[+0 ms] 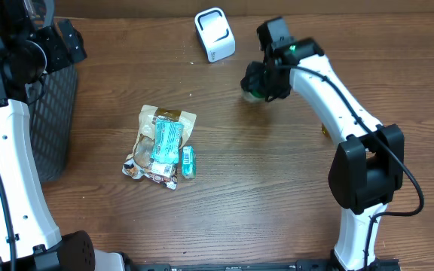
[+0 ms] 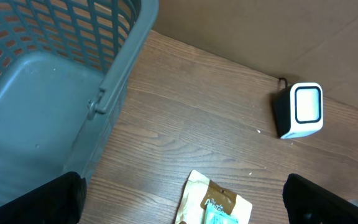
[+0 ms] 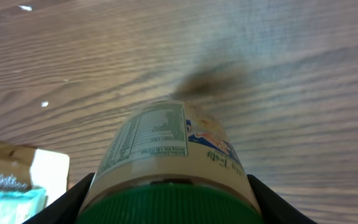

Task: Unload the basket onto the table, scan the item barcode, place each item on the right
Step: 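Carry the jar to the white scanner and hold it there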

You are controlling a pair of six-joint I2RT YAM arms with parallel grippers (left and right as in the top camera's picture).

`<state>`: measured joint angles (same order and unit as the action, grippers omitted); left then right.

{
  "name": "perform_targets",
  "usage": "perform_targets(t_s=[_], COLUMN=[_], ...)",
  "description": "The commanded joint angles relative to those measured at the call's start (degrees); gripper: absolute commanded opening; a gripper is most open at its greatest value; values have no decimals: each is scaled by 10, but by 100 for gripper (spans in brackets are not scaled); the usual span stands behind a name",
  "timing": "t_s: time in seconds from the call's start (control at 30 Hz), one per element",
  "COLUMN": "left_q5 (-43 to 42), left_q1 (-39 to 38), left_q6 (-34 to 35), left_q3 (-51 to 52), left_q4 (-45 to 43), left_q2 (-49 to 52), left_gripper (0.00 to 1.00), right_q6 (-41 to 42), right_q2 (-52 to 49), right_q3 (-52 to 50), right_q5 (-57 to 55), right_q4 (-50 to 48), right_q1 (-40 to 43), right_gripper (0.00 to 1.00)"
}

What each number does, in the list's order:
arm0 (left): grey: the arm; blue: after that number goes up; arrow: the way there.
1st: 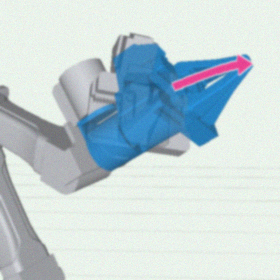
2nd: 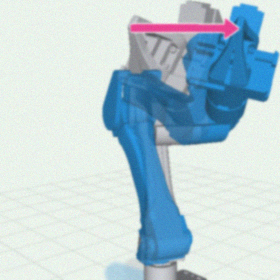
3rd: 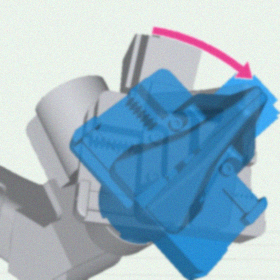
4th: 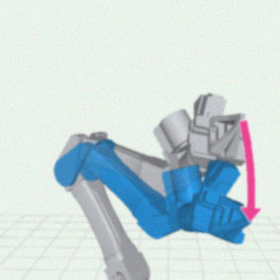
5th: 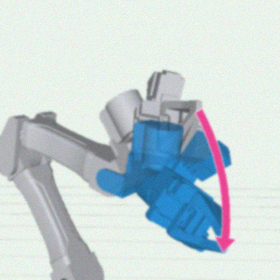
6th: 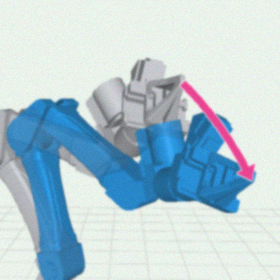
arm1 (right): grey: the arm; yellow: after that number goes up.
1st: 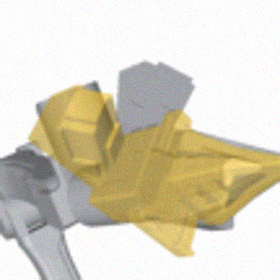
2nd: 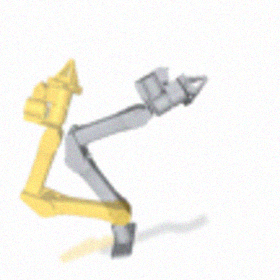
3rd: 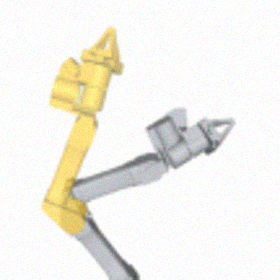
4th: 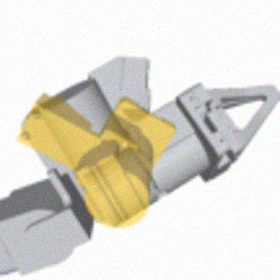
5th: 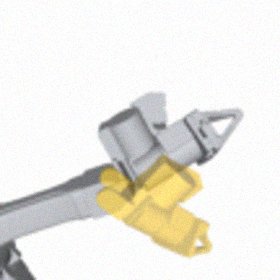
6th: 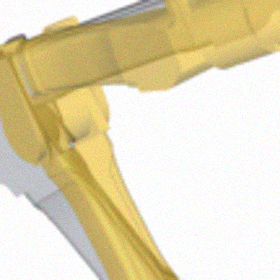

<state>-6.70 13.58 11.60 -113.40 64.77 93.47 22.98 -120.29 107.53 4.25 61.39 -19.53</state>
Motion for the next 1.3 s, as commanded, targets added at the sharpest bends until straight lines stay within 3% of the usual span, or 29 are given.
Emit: perform_targets(t_s=[0.0,0.17,0.27,1.03,1.27], left_q5=[-4,-4,-4,-4,-4], left_q1=[-1,-1,-1,-1,-1], left_q6=[-9,-9,-9,-9,-9], left_q3=[-15,-15,-15,-15,-15], left_q4=[-1,-1,-1,-1,-1], left_q2=[2,2,2,2,2], left_gripper=[100,99,100,100,100], right_q6=[-91,-138,-139,-147,-203], right_q2=[14,14,14,-99,-148], right_q3=[120,275,309,293,293], right_q5=[5,5,5,-42,-42], right_q4=[37,101,91,-177,-279], right_q1=[-2,-15,-20,-23,-23], right_gripper=[4,4,4,4,4])
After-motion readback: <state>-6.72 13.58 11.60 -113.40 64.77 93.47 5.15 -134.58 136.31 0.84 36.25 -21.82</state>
